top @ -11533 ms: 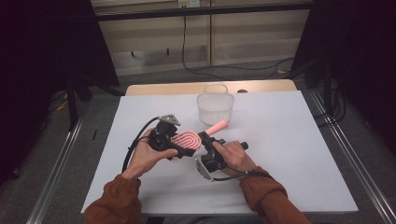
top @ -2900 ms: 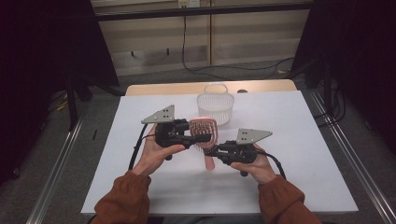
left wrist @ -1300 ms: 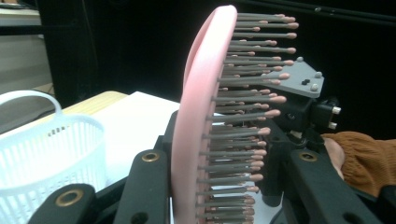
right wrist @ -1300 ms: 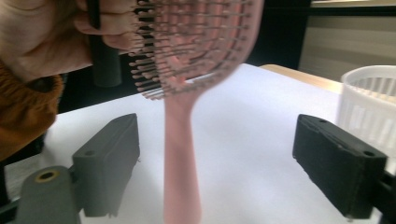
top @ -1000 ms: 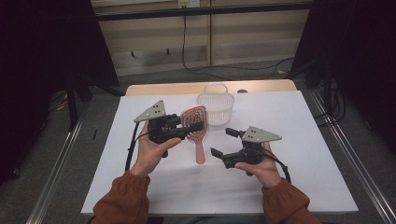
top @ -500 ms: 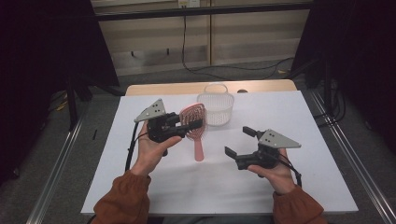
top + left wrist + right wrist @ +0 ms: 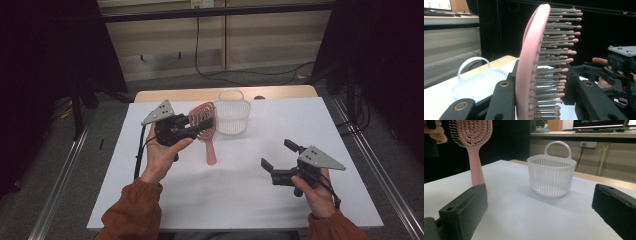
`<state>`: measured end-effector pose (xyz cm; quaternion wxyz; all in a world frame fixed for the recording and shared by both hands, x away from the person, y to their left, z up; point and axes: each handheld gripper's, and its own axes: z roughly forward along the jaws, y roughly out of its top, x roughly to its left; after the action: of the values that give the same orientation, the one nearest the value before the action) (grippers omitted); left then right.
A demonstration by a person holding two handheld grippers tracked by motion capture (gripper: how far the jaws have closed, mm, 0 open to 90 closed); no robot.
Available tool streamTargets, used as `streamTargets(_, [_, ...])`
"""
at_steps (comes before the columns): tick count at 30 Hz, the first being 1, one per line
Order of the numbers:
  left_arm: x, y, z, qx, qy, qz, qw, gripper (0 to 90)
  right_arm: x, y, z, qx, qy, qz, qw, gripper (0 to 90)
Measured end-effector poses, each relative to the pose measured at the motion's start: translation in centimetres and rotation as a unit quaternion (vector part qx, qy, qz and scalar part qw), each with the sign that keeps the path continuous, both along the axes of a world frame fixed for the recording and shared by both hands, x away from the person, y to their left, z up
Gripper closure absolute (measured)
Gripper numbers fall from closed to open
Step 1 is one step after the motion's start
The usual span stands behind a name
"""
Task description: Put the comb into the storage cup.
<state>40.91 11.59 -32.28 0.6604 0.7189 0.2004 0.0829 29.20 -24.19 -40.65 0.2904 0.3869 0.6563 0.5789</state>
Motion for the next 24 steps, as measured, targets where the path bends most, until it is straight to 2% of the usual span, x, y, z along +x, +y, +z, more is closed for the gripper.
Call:
streamTargets(3, [0.3, 0.1, 0.2, -0.012, 0.009, -0.002, 0.9999, 63.9, -0.6, -0.7, -0.2, -0.003, 0.005, -0.019, 0.9998, 0.0])
streamTargets(6, [0.4, 0.0, 0.4, 0.013, -0.003, 0.015, 0.9998, 63.9, -1.2, -1.4, -0.3, -0.009, 0.009, -0.028, 0.9995, 0.4])
streamTargets(8, [0.6, -0.1, 0.5, 0.006, -0.001, 0.017, 0.9998, 63.9, -1.5, -1.8, -0.2, -0.011, 0.012, -0.034, 0.9993, 0.4])
streamTargets(10, [0.7, -0.2, 0.6, 0.012, -0.007, 0.021, 0.9997, 63.9, -1.9, -2.2, -0.3, -0.012, 0.012, -0.042, 0.999, 0.3])
streamTargets(15, [1.3, -0.5, 1.0, 0.005, -0.009, 0.034, 0.9994, 63.9, -2.3, -2.9, -1.0, -0.009, -0.001, -0.057, 0.9983, 0.2])
streamTargets(18, [1.5, -0.8, 1.2, -0.008, -0.011, 0.043, 0.999, 64.0, -2.2, -3.2, -1.3, 0.001, 0.0, -0.063, 0.998, 0.4])
streamTargets(24, [2.3, -1.2, 1.5, -0.002, -0.017, 0.047, 0.9987, 64.0, -2.2, -3.4, -1.4, 0.003, -0.006, -0.066, 0.9978, 0.4])
